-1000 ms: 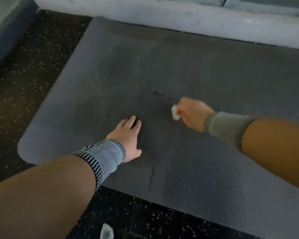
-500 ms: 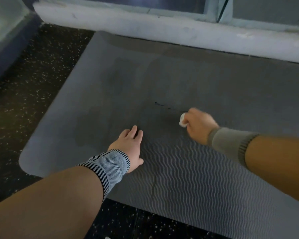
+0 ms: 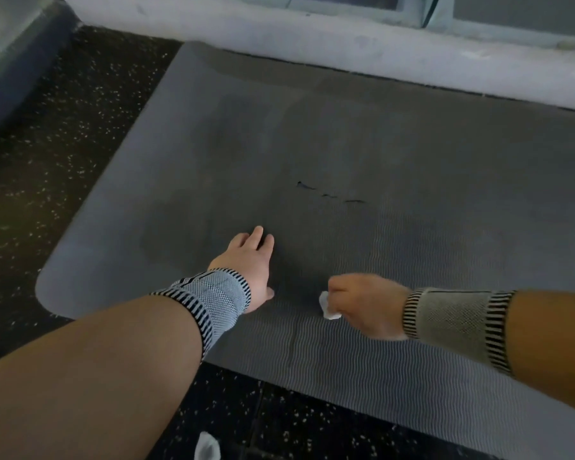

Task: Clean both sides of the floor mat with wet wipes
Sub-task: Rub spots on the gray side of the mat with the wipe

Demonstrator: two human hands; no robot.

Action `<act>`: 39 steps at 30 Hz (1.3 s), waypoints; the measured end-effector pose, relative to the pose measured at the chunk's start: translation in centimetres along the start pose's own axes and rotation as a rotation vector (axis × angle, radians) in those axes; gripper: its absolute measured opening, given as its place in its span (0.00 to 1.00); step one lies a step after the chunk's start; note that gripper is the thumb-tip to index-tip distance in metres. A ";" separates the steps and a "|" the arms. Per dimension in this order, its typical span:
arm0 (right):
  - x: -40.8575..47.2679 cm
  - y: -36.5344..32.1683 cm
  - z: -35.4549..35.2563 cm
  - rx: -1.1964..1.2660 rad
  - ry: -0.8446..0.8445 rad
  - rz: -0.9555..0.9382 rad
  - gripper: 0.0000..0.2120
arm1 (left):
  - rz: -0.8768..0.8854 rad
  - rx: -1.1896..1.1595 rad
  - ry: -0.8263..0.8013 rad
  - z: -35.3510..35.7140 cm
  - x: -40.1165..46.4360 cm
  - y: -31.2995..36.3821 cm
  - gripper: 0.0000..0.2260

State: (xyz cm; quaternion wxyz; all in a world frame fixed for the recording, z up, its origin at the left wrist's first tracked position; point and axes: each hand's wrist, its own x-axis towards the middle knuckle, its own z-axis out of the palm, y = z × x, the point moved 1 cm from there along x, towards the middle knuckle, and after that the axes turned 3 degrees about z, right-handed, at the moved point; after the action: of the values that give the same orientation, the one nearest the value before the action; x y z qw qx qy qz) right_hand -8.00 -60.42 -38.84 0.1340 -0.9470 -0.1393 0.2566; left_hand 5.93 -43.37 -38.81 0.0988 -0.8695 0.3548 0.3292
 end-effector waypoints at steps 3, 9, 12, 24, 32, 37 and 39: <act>1.5 4.3 -2.1 -0.047 0.117 0.115 0.12 | -0.003 0.007 0.008 0.1 0.0 0.1 0.44; 1.6 4.0 -1.6 -0.007 0.245 0.247 0.10 | -0.013 0.007 -0.007 -0.1 0.1 0.3 0.44; 0.2 0.4 0.5 0.054 0.049 -0.069 0.12 | -0.030 -0.009 -0.009 -0.1 0.1 0.4 0.44; 1.8 -2.0 0.0 0.066 0.041 -0.088 0.15 | -0.011 -0.033 0.025 0.2 0.2 0.1 0.44; 4.8 2.3 -2.1 -0.062 0.275 0.378 0.09 | 0.024 -0.067 0.117 2.3 -2.0 -1.4 0.36; 2.1 -6.6 1.8 0.081 -0.065 -0.221 0.10 | 0.062 -0.026 0.131 2.9 -3.5 -2.4 0.35; 4.2 -2.3 -0.7 0.117 0.102 0.037 0.08 | 0.079 -0.016 0.098 2.6 -4.0 -2.4 0.33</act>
State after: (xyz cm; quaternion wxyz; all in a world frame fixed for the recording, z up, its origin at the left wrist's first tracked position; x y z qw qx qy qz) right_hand -4.64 -57.07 -39.42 0.1913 -0.9518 -0.0994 0.2180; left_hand 4.07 -38.36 -38.37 0.0615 -0.8706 0.3907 0.2926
